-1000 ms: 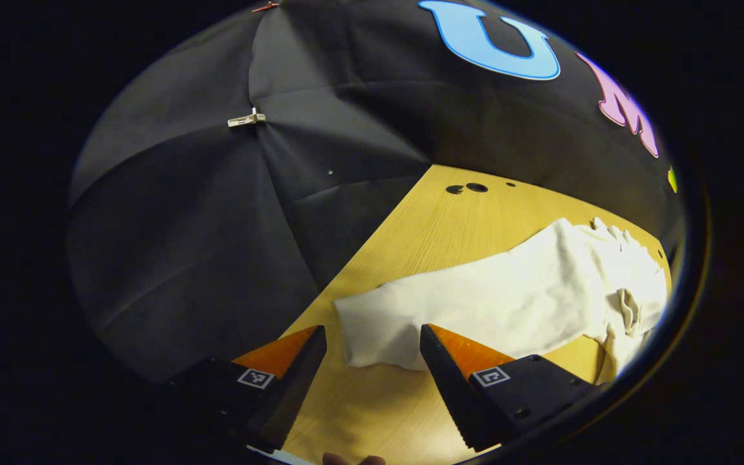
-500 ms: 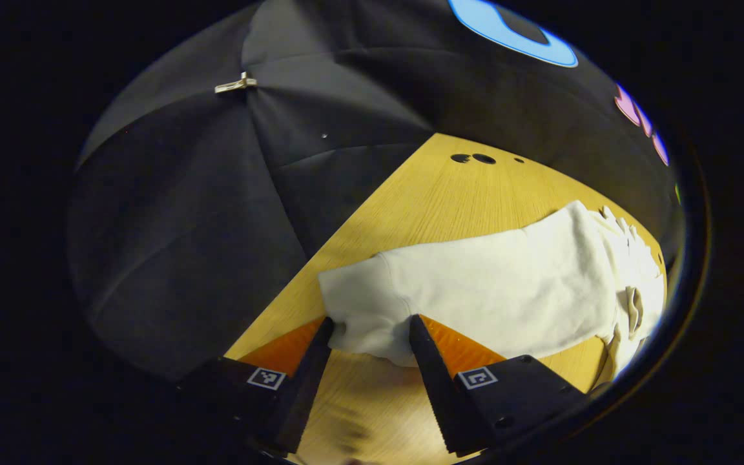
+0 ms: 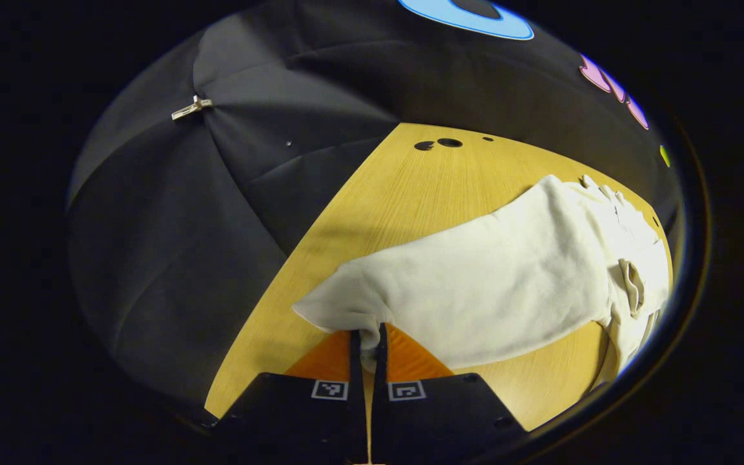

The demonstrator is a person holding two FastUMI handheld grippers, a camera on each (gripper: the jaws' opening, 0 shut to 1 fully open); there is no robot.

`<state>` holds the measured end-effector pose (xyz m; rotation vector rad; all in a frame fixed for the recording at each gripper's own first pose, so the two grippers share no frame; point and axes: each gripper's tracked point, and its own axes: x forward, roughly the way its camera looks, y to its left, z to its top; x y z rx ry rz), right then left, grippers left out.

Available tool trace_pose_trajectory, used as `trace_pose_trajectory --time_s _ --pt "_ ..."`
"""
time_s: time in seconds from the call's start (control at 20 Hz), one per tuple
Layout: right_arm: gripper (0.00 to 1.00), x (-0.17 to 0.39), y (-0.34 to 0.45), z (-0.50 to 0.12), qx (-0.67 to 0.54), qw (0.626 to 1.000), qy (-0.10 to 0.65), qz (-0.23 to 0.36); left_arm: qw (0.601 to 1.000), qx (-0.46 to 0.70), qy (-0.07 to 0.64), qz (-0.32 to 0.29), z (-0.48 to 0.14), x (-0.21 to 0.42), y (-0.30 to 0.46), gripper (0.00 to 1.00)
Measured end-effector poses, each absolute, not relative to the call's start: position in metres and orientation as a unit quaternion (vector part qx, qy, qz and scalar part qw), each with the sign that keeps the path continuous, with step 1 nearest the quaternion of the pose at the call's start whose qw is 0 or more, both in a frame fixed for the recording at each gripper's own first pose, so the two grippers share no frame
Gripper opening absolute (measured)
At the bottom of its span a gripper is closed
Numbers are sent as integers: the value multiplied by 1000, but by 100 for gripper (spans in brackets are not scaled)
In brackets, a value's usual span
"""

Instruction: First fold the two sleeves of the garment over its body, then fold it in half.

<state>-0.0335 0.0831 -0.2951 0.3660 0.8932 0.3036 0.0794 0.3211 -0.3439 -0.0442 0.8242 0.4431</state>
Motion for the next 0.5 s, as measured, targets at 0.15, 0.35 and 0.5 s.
trace_pose_trajectory --time_s 0.15,0.35,0.5 --pt "79 -31 75 -303 182 870 434 146 899 -19 388 203 -333 82 296 8" --pt "79 -26 64 -309 198 864 439 146 908 -22 376 185 -315 87 250 8" --pt "79 -16 55 -309 216 862 435 145 917 -28 357 174 -296 98 213 8"
